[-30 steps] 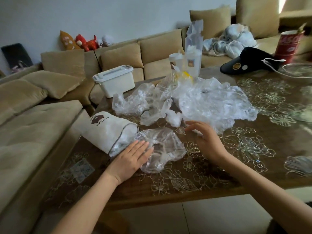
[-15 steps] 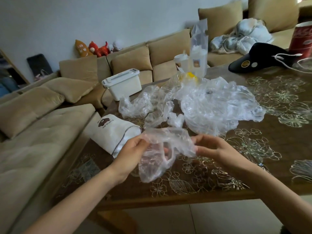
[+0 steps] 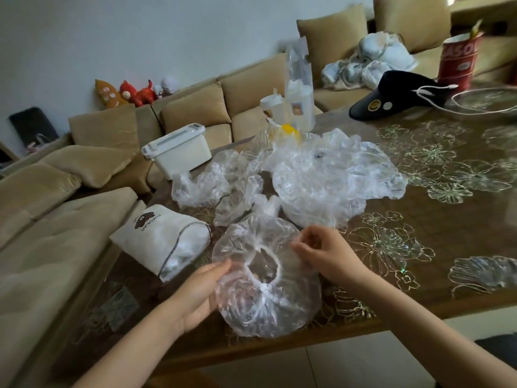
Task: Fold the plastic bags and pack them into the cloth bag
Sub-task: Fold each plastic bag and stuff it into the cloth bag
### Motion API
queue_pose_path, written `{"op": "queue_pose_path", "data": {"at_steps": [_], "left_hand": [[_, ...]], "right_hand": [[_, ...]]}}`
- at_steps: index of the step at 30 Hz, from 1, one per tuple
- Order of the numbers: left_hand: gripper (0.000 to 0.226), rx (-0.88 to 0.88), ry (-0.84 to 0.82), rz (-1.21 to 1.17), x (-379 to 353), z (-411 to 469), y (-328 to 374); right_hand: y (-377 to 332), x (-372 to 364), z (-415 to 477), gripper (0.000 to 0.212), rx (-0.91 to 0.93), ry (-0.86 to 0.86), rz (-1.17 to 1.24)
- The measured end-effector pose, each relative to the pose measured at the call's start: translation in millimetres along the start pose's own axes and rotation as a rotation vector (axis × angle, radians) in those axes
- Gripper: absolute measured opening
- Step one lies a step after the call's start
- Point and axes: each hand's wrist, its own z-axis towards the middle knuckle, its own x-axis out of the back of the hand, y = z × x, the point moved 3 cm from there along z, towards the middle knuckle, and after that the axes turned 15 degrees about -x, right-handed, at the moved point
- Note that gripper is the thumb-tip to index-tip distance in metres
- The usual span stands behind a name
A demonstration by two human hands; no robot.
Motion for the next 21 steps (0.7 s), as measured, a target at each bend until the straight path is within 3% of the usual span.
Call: {"op": "queue_pose_path", "data": {"at_steps": [3, 5, 8, 9, 11, 13, 16, 19, 21], "left_hand": [[0.028, 0.016, 0.05, 0.277, 11, -2, -8], [0.029, -0.079, 0.107, 0.607, 19, -6, -5], [0.035, -0.552, 0.235, 1.133, 14, -18, 17], [0.036, -0.69, 0.215, 1.196, 5, -20, 22], [0.04, -0.808, 0.023, 1.23, -19, -12, 19], [0.043, -0.764, -0.171, 1.229, -36, 11, 3], [0.049, -0.62, -0.281, 1.33, -30, 44, -24], [0.057, -0.514, -0.251, 1.453, -17, 57, -41], [0.059, -0.505, -0.261, 1.477, -16, 60, -44]], "right_hand": [[-6, 4, 15, 0.003, 0.153, 0.163, -0.279], [-7, 1, 24, 0.02, 0.224, 0.168, -0.473], [-11, -1, 14, 0.026, 0.341, 0.329, -0.6], [-10, -5, 7, 0.022, 0.418, 0.368, -0.617], [-3, -20, -14, 0.018, 0.561, 0.401, -0.613], [13, -42, -28, 0.024, 0.639, 0.391, -0.711], [55, -68, -29, 0.069, 0.679, 0.382, -0.899], [87, -67, -28, 0.057, 0.82, 0.405, -1.042], [88, -62, -32, 0.051, 0.799, 0.397, -1.075]]}}
